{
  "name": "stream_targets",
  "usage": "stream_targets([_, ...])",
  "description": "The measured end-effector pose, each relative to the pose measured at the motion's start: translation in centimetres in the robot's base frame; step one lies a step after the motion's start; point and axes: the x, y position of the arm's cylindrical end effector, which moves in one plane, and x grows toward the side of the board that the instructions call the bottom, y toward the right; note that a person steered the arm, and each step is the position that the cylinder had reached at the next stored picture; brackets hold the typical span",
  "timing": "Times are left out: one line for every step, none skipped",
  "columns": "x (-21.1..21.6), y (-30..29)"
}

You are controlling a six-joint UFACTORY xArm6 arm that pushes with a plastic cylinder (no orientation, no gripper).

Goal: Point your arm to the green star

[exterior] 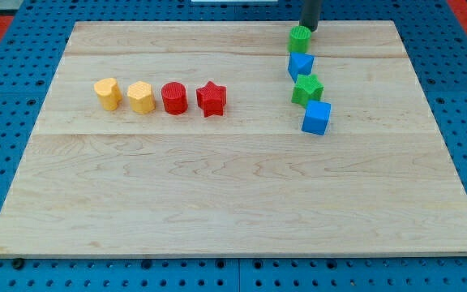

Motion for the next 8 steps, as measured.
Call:
stream_targets([1.1,0.3])
stream_targets([2.3,0.8])
stream_targets([3.2,0.7])
stream_targets([1.8,1.3])
stream_targets([1.8,3.2])
stream_targets([1.8,3.2])
stream_targets([2.0,3.1])
stream_targets([3.0,1.4])
